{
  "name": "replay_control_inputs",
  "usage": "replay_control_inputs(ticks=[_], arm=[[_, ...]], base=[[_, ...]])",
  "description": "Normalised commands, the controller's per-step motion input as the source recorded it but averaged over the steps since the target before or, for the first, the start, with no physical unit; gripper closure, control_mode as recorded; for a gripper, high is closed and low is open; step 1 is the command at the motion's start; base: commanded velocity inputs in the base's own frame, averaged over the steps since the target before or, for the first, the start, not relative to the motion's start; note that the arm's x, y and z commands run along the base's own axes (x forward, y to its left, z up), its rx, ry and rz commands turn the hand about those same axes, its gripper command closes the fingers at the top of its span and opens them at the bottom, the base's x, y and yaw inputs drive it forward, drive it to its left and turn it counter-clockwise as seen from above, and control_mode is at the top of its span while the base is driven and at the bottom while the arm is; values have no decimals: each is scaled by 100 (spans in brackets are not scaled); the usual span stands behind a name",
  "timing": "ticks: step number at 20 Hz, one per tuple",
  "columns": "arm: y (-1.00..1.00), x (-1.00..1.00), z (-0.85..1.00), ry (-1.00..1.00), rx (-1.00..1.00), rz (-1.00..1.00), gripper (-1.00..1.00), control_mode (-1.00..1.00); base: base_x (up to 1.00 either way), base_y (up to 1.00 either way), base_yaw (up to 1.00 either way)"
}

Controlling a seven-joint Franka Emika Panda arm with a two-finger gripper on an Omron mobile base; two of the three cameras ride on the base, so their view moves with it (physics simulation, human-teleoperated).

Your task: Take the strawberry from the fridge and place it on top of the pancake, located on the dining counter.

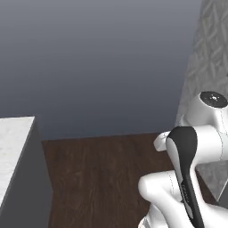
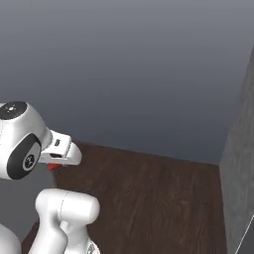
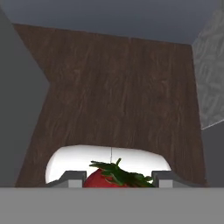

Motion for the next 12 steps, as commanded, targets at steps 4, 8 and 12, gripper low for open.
replay_control_inputs(ticks=[4,8,12], arm=[[0,0,0,0,0,0,100,100],[0,0,0,0,0,0,100,100],[0,0,0,0,0,0,100,100]], base=[[100,0,27],[100,1,33],[100,14,44]])
